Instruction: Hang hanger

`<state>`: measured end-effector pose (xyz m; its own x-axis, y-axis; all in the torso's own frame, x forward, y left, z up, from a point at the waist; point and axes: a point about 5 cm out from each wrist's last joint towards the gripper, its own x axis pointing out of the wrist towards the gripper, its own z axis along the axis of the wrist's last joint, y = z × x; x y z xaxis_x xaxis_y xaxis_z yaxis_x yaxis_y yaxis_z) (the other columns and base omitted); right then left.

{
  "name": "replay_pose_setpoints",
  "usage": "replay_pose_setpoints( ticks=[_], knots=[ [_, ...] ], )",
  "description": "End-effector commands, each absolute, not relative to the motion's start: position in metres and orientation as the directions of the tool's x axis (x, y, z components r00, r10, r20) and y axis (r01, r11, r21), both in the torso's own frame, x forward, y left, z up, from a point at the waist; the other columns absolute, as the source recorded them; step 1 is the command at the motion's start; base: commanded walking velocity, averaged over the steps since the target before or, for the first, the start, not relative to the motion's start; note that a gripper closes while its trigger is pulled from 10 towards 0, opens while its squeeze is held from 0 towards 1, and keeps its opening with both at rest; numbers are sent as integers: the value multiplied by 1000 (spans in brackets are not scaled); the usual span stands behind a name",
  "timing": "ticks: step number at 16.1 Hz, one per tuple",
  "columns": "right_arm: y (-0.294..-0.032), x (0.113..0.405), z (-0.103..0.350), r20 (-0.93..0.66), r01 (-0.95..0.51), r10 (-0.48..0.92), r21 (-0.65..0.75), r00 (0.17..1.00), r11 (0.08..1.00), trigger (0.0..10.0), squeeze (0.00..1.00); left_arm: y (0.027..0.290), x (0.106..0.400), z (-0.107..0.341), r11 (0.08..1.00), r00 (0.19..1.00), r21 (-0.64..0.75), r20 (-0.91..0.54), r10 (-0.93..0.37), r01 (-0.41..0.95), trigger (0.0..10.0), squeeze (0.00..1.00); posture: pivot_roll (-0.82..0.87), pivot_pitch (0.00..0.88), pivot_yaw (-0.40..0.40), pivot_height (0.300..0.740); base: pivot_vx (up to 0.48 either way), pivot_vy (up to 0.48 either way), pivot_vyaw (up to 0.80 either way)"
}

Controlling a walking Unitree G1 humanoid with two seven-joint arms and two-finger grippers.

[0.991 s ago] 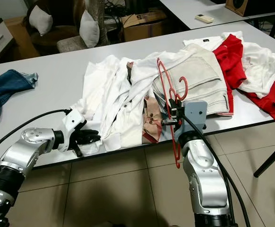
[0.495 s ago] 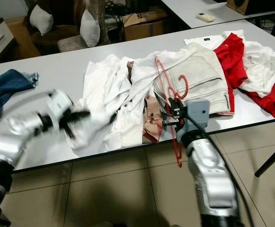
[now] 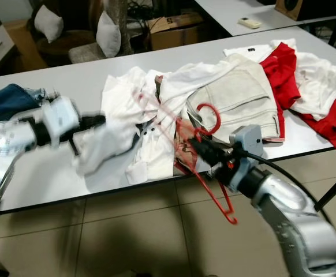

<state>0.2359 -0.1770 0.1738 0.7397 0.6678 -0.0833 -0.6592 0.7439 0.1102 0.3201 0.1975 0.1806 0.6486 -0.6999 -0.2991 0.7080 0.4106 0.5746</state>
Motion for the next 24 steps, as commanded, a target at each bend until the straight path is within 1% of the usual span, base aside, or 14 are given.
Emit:
replay_pose_setpoints(
  ticks=[1, 2, 3, 4, 5, 6, 7, 9, 13, 14, 17, 20, 21, 24],
  knots=[
    [-175, 232, 173, -102, -688, 700, 132, 707, 714, 10000, 0, 199, 314, 181, 361, 622, 581, -343, -704, 729, 0, 0, -84, 0, 116, 740, 0, 0, 0],
    [-180, 233, 170, -156, -695, 708, 138, 689, 706, 10000, 0, 198, 302, 176, 323, 573, 547, -379, -727, 772, 0, 0, -72, 0, 93, 740, 0, 0, 0],
    [-183, 233, 169, -182, -697, 710, 138, 680, 703, 10000, 0, 198, 298, 173, 312, 561, 539, -394, -728, 783, 0, 0, -67, 0, 79, 740, 0, 0, 0],
    [-189, 237, 164, -269, -698, 707, 147, 654, 701, 10000, 0, 197, 292, 167, 299, 556, 542, -404, -726, 785, 0, 0, -59, 0, 57, 740, 0, 0, 0],
    [-192, 240, 162, -307, -690, 701, 162, 644, 705, 10000, 0, 195, 290, 165, 299, 552, 542, -397, -733, 786, 0, 0, -56, 0, 50, 740, 0, 0, 0],
    [-193, 241, 162, -317, -686, 699, 173, 641, 707, 10000, 0, 193, 289, 165, 297, 549, 540, -395, -737, 787, 0, 0, -54, 0, 46, 740, 0, 0, 0],
    [-200, 251, 161, -363, -658, 671, 181, 646, 731, 10000, 0, 188, 285, 163, 274, 535, 552, -390, -750, 787, 0, 0, -50, 0, 37, 740, 0, 0, 0],
    [-204, 262, 165, -374, -646, 664, 193, 648, 739, 10000, 0, 180, 282, 166, 250, 516, 564, -380, -767, 787, 0, 0, -46, 0, 31, 740, 0, 0, 0],
    [-202, 275, 165, -356, -627, 683, 276, 638, 729, 10000, 0, 170, 277, 166, 209, 477, 567, -379, -793, 797, 0, 0, -45, 0, 26, 740, 0, 0, 0],
    [-202, 275, 165, -356, -627, 683, 276, 638, 729, 10000, 0, 170, 277, 166, 209, 477, 567, -379, -793, 797, 0, 0, -45, 0, 26, 740, 0, 0, 0],
    [-196, 284, 154, -350, -607, 708, 364, 614, 706, 10000, 0, 161, 275, 165, 178, 449, 573, -376, -811, 800, 0, 0, -48, 0, 32, 740, 0, 0, 0],
    [-183, 300, 136, -329, -535, 728, 510, 602, 673, 10000, 0, 148, 280, 167, 131, 426, 609, -370, -825, 782, 0, 0, -34, 0, 26, 740, 0, 0, 0],
    [-183, 300, 136, -329, -535, 728, 510, 602, 673, 10000, 0, 148, 280, 167, 131, 426, 609, -370, -825, 782, 0, 0, -34, 0, 26, 740, 0, 0, 0],
    [-179, 312, 126, -333, -425, 697, 602, 635, 676, 10000, 0, 137, 284, 175, 42, 376, 658, -376, -847, 752, 0, 0, -27, 0, 27, 740, 0, 0, 0]
  ],
)
